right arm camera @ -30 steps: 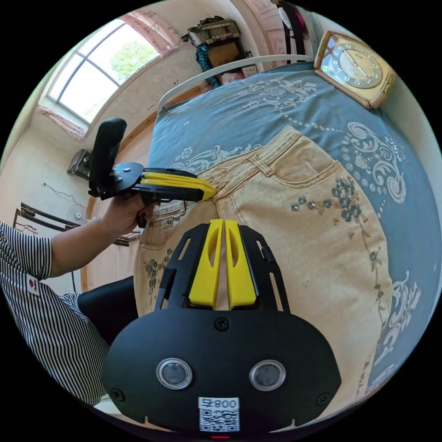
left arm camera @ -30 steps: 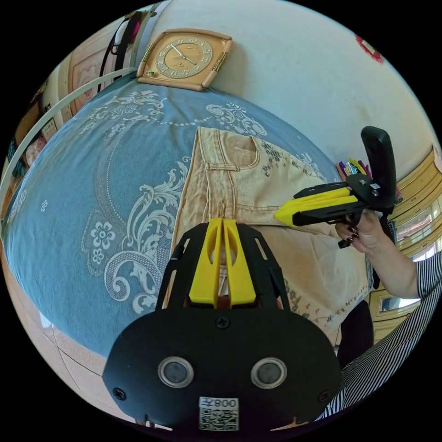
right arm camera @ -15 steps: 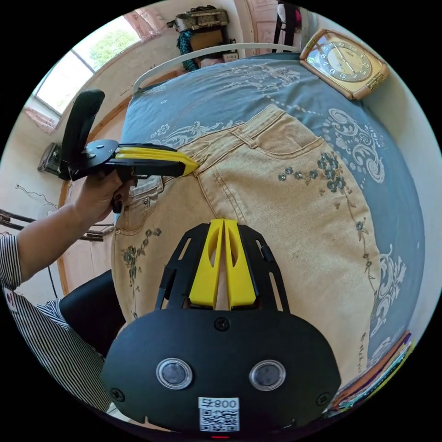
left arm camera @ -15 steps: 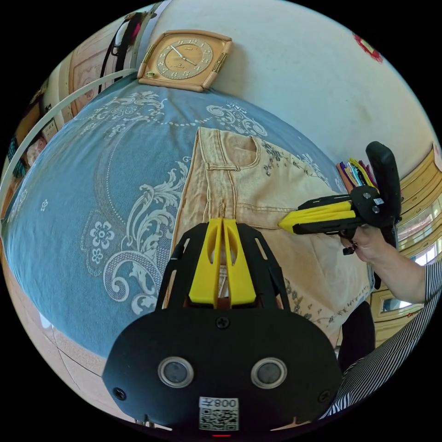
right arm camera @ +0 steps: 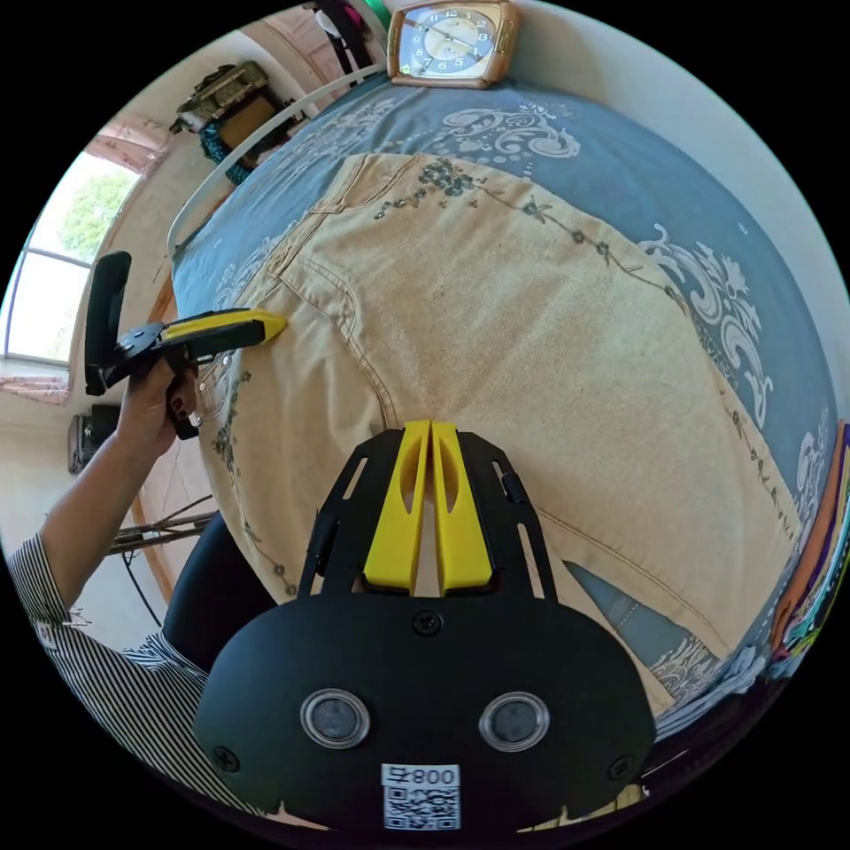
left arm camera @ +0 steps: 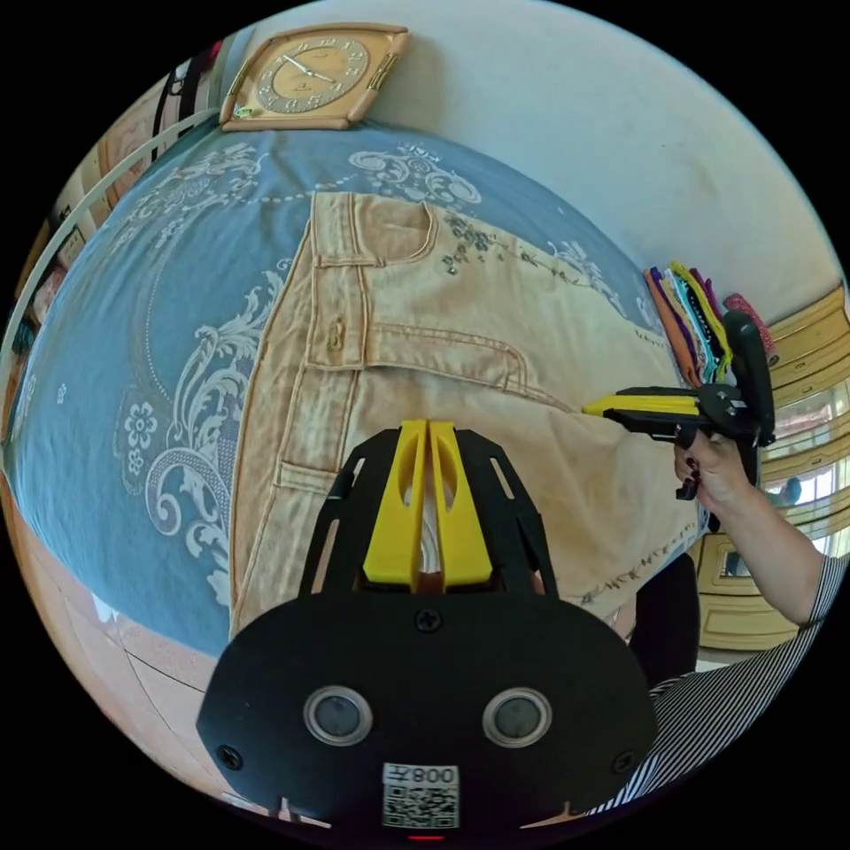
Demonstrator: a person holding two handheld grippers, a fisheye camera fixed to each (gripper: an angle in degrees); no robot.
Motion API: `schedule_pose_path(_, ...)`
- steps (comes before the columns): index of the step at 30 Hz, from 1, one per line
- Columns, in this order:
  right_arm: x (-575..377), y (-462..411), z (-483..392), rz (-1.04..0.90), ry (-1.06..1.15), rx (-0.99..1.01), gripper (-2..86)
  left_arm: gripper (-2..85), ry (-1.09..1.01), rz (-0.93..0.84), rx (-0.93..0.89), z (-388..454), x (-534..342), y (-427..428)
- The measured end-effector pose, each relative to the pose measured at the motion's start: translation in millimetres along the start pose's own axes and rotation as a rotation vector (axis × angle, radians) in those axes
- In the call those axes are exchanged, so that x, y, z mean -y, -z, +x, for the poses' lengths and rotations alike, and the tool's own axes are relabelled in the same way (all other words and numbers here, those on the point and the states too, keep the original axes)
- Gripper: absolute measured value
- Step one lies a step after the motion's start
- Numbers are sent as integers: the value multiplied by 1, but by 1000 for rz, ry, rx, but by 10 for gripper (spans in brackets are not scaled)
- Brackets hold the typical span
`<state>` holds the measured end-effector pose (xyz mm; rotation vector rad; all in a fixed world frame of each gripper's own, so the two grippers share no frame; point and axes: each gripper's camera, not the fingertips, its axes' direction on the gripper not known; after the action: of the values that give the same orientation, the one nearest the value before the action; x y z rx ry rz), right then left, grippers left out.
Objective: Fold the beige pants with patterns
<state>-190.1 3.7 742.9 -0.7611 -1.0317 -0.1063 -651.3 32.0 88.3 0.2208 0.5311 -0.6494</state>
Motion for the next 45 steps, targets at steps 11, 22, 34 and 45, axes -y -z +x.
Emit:
schedule_pose_path(11, -98, 90, -10, 157, -58, 70, 1, 2, -96, 17, 16, 55, -48, 22)
schedule_pose_path(22, -213, 78, -39, 23, -132, 9, 2, 2, -114, -184, 134, 104, -49, -36)
schedule_pose_path(34, -218, 117, -51, 42, -91, -75, 3, 2, -101, -136, 7, 99, -10, -49)
schedule_pose_path(45, -205, 179, 9, 140, -153, 255, 3, 4, -170, 26, -173, 76, 78, -17)
